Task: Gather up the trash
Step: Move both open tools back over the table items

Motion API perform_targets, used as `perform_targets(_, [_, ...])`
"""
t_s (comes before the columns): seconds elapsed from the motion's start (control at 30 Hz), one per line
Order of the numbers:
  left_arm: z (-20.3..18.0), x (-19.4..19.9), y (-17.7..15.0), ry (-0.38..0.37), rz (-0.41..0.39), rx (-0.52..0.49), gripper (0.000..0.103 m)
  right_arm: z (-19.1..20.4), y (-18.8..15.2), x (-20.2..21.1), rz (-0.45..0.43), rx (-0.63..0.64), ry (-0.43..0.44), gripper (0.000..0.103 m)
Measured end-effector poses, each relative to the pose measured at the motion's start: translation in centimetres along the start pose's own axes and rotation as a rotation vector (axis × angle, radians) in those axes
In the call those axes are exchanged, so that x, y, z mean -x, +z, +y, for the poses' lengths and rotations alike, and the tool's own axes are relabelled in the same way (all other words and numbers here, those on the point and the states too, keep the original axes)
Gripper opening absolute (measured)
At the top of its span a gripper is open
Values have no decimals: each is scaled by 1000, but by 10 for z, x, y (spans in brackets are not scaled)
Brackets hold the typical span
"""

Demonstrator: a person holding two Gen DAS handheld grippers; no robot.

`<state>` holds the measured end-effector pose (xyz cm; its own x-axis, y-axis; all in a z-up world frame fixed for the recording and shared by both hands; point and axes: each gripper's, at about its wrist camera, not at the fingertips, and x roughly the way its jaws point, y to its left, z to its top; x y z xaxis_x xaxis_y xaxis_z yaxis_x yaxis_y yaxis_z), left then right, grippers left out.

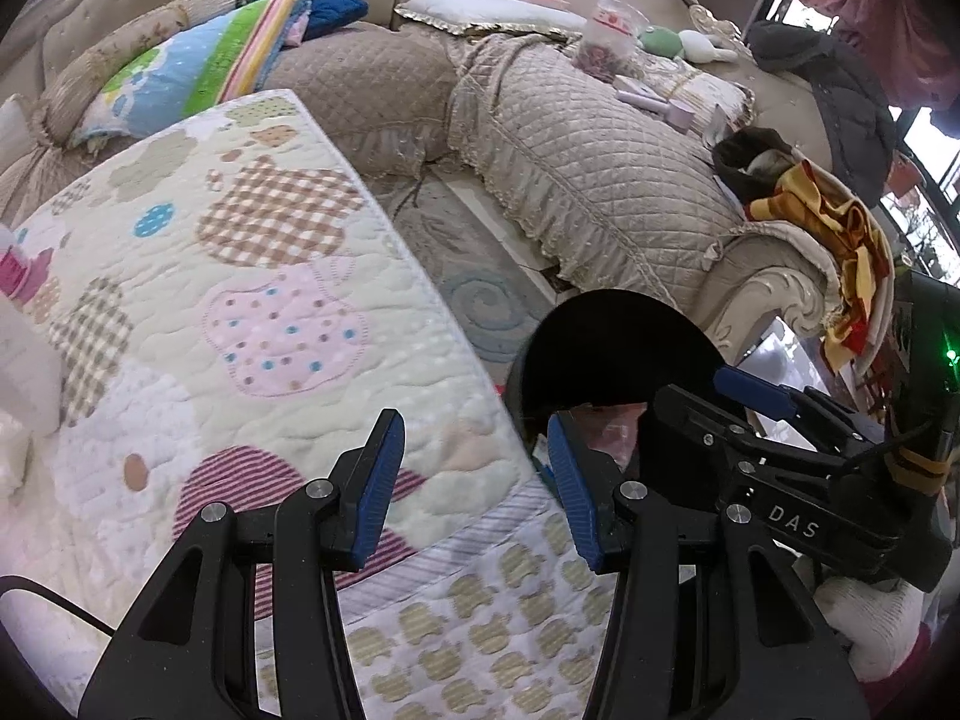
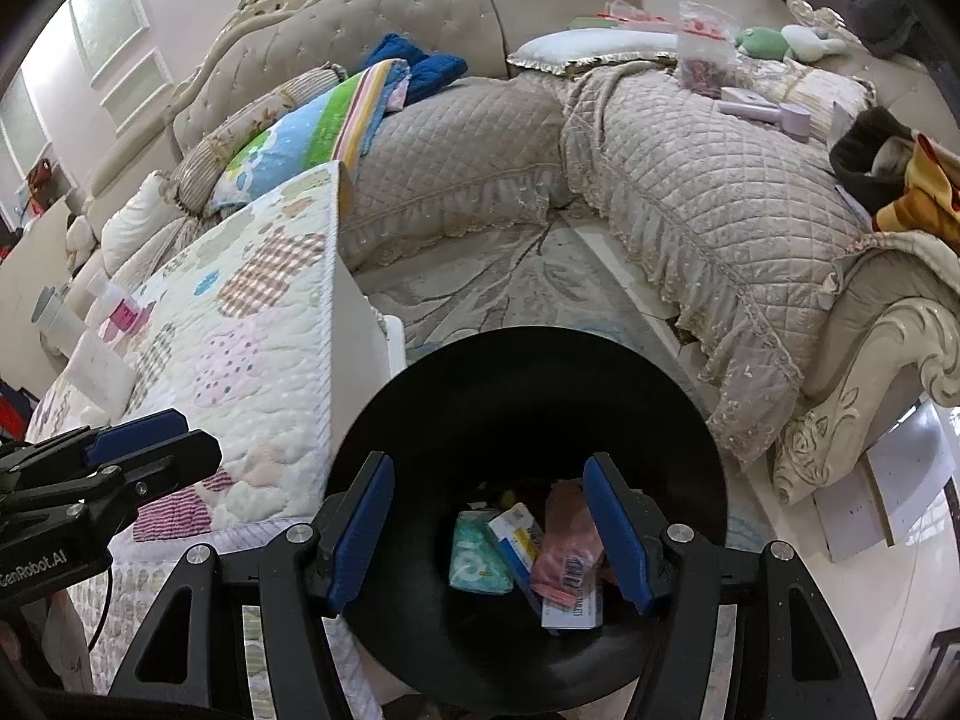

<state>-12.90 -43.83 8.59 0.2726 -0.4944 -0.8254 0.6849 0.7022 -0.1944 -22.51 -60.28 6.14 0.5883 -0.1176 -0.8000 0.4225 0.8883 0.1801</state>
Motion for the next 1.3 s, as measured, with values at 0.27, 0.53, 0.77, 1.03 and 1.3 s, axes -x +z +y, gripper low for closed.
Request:
perform_targets(0.27, [29, 18, -9, 56, -26, 34, 48, 31, 1, -1, 7, 53, 30, 63])
perform_targets(0.53, [70, 37, -23, 115, -40, 93, 48, 75, 2, -9, 24, 128, 72, 63])
perform_targets(0.77, [118, 60, -42, 171, -52, 159, 48, 115, 1, -17, 42, 194, 114, 63])
perform_targets(1.03, [189, 84, -67, 263, -53, 262, 48, 167, -5, -36, 90, 276, 167, 63])
perform_targets(1.3, [251, 94, -84, 329, -44, 353, 48, 210, -12, -59, 143, 351, 197, 63])
